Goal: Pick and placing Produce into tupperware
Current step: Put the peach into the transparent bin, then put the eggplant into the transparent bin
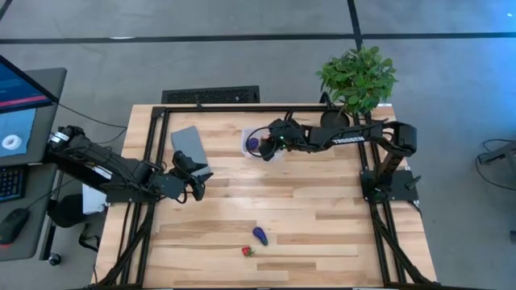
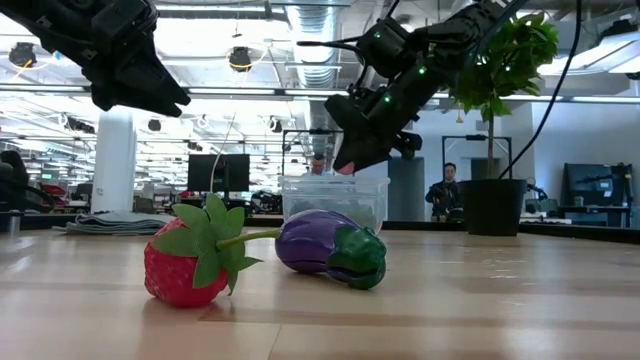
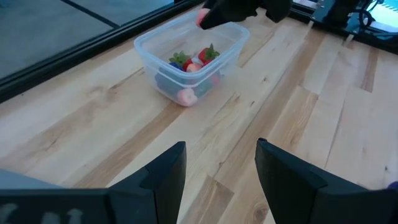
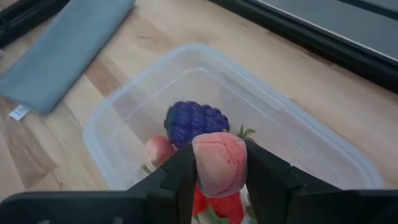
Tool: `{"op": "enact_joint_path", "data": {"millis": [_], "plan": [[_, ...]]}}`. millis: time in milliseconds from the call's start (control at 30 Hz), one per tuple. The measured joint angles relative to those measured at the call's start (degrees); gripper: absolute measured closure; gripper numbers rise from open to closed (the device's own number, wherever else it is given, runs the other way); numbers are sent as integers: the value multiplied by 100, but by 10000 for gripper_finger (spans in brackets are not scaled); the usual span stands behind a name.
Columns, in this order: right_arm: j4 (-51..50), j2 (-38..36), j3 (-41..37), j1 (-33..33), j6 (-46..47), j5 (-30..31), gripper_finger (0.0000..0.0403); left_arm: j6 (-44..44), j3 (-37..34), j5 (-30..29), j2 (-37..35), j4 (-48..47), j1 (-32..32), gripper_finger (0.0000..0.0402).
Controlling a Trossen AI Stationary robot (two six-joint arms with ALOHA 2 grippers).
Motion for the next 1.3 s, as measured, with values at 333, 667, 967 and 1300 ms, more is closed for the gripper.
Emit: {"op": "enact_joint_path", "data": {"millis": [333,667,967,1300], "plan": [[-57,0,0,0,0,-19,249,2,0,-2,0,0,0,221],[-113,0,-2,-37,2,-233,233,2,0,-2,0,0,0,221],[-116,0,-2,-24,2,-229,226,0,0,-2,0,1,0,221],[-157,-24,-2,-26,0,-657,160,-1,0,18,0,27,0,221]]}}
